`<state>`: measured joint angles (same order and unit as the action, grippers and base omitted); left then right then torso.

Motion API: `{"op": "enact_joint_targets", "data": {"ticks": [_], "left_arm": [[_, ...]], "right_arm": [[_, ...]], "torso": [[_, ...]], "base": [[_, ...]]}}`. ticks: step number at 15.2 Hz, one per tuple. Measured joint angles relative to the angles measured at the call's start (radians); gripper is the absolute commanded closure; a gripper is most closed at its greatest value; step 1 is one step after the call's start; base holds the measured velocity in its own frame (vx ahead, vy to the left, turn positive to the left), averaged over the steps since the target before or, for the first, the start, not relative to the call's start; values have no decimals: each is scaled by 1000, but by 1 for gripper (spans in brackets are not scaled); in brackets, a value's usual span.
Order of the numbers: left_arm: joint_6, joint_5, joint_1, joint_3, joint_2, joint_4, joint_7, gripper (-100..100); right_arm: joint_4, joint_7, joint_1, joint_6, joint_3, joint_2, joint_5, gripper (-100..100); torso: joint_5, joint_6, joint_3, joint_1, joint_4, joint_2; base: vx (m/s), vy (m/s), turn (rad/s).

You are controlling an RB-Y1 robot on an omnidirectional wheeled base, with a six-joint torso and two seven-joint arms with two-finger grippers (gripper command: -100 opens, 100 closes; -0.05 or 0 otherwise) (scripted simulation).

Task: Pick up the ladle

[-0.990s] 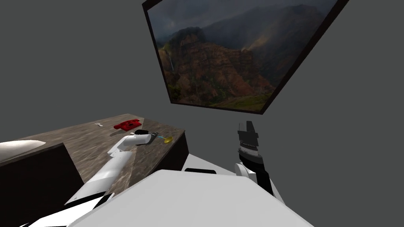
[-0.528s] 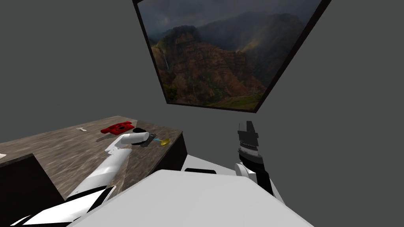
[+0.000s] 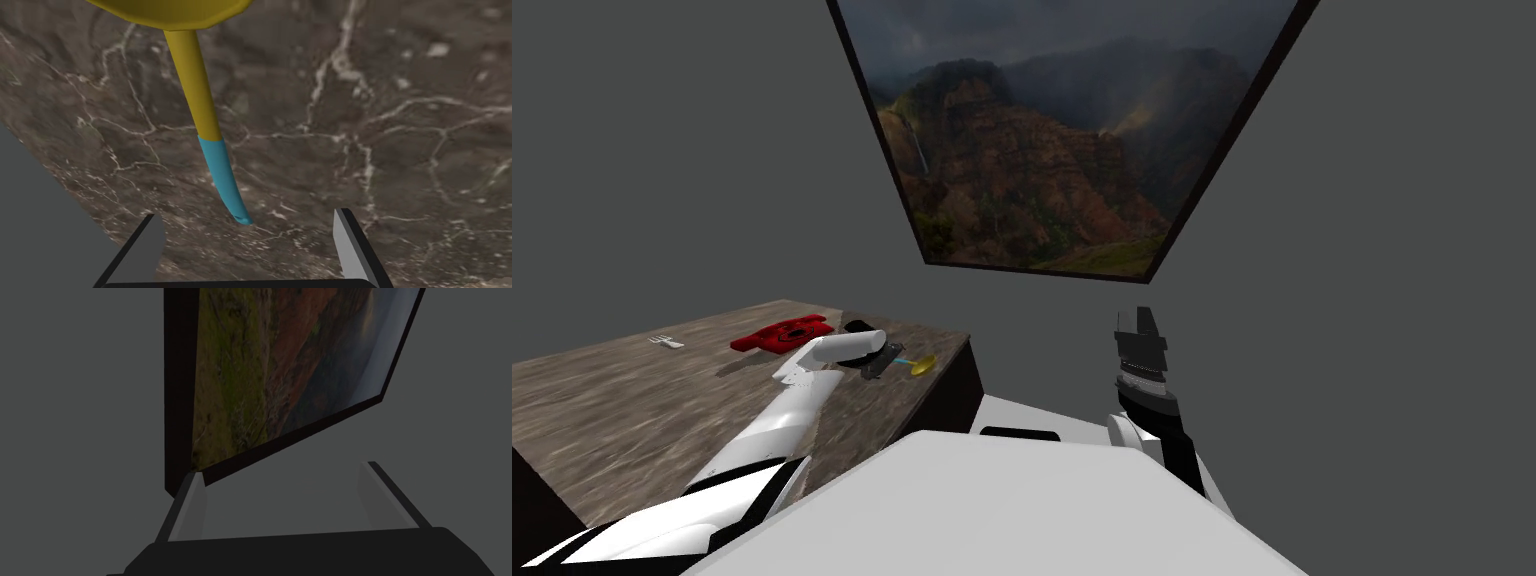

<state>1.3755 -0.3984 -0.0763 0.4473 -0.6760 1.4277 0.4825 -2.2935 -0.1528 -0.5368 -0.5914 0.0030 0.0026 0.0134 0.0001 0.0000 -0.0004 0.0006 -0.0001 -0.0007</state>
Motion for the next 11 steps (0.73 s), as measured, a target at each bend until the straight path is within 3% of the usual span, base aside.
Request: {"op": "enact_joint_targets", "data": {"ticks": [11], "left_arm": [[212,-55,-67,42,-47,-103,47,-100]], "right_arm": [[0,0,0,0,0,0,0,0]], "torso": [[0,0,0,0,0,0]], "base": [[1,10,-110]]}}
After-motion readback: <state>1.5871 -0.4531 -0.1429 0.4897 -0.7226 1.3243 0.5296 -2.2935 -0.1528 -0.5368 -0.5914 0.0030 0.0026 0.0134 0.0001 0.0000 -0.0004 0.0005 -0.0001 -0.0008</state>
